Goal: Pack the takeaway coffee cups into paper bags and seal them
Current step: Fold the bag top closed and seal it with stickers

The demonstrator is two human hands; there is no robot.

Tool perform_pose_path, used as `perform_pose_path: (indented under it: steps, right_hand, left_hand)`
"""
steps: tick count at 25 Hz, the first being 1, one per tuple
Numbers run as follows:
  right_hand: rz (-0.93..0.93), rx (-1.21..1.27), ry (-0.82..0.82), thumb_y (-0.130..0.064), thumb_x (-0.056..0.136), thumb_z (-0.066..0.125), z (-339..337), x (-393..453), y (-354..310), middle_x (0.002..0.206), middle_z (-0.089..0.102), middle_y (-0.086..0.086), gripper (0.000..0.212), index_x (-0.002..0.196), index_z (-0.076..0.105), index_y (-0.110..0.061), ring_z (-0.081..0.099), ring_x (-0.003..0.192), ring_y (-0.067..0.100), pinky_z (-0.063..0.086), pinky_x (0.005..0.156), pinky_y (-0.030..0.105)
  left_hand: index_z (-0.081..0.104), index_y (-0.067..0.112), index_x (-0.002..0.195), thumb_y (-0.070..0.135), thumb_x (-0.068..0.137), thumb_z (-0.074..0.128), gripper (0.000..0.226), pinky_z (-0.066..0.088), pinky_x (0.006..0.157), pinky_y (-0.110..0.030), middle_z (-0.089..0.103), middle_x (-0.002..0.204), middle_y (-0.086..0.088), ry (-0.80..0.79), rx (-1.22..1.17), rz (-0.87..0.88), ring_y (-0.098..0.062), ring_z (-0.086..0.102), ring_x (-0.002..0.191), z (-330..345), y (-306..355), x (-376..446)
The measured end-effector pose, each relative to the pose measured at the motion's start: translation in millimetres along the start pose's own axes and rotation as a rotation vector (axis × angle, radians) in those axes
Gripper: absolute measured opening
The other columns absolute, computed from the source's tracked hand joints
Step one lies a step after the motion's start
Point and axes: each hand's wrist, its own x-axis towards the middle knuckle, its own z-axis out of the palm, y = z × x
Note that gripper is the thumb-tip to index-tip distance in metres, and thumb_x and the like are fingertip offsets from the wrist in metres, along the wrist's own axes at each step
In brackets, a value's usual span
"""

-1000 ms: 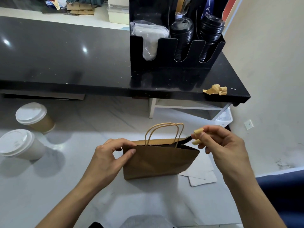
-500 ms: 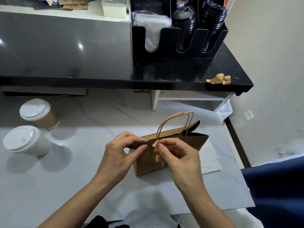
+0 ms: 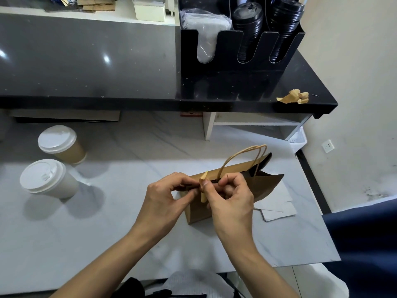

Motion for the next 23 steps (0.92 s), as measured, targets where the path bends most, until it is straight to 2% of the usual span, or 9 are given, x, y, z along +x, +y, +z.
perform_pose_path:
  steps: [5,7,11,16,20,23]
  right_hand:
    - [-0.003,-0.066,0.034,-0.026,0.085,0.082,4,3,-1,0.068,0.065,0.01,0.032,0.081,0.053,-0.015,0.066,0.065,0.031,0.058,0.065,0.049]
    - [0.001,-0.082,0.043,-0.026,0.085,0.082,5,5,-1,0.068,0.064,0.011,0.032,0.08,0.053,-0.014,0.065,0.065,0.032,0.058,0.065,0.05]
    - [0.013,-0.102,0.038,-0.024,0.085,0.082,5,6,-2,0.068,0.065,0.01,0.031,0.08,0.053,-0.014,0.065,0.065,0.03,0.058,0.064,0.05]
    - [0.028,-0.104,0.016,-0.023,0.085,0.081,4,8,-1,0.07,0.068,0.011,0.031,0.08,0.052,-0.017,0.067,0.067,0.032,0.058,0.066,0.052]
    - [0.036,-0.107,0.003,-0.022,0.084,0.081,3,9,0,0.069,0.07,0.009,0.032,0.078,0.049,-0.02,0.066,0.067,0.035,0.058,0.067,0.051]
    - [0.054,-0.11,-0.028,-0.021,0.084,0.081,0,11,-1,0.07,0.072,0.007,0.033,0.079,0.049,-0.021,0.065,0.061,0.026,0.058,0.068,0.047]
  left_hand:
    - [0.075,0.025,0.093,0.009,0.08,0.083,0.023,0.047,0.079,-0.017,0.071,0.089,0.018,0.029,0.061,0.023,-0.011,0.066,0.089,-1,-4,-2]
    - [0.069,0.024,0.095,0.008,0.081,0.082,0.025,0.047,0.079,-0.018,0.069,0.089,0.016,0.027,0.069,0.05,-0.011,0.066,0.088,0,-4,-2]
    - [0.061,0.03,0.111,0.012,0.086,0.077,0.035,0.052,0.08,-0.029,0.066,0.099,0.018,-0.031,0.207,0.17,-0.008,0.062,0.09,0,-4,-2]
    - [0.065,0.026,0.123,0.008,0.089,0.074,0.04,0.05,0.082,-0.025,0.064,0.104,0.017,-0.07,0.221,0.191,-0.005,0.059,0.093,-1,-6,-1]
    - [0.068,0.022,0.118,0.006,0.091,0.069,0.031,0.043,0.083,-0.017,0.058,0.103,0.014,-0.118,0.238,0.163,-0.009,0.054,0.097,1,-9,3]
    - [0.071,0.02,0.114,0.009,0.094,0.065,0.024,0.043,0.083,-0.019,0.055,0.101,0.011,-0.122,0.244,0.149,-0.011,0.053,0.097,4,-9,3]
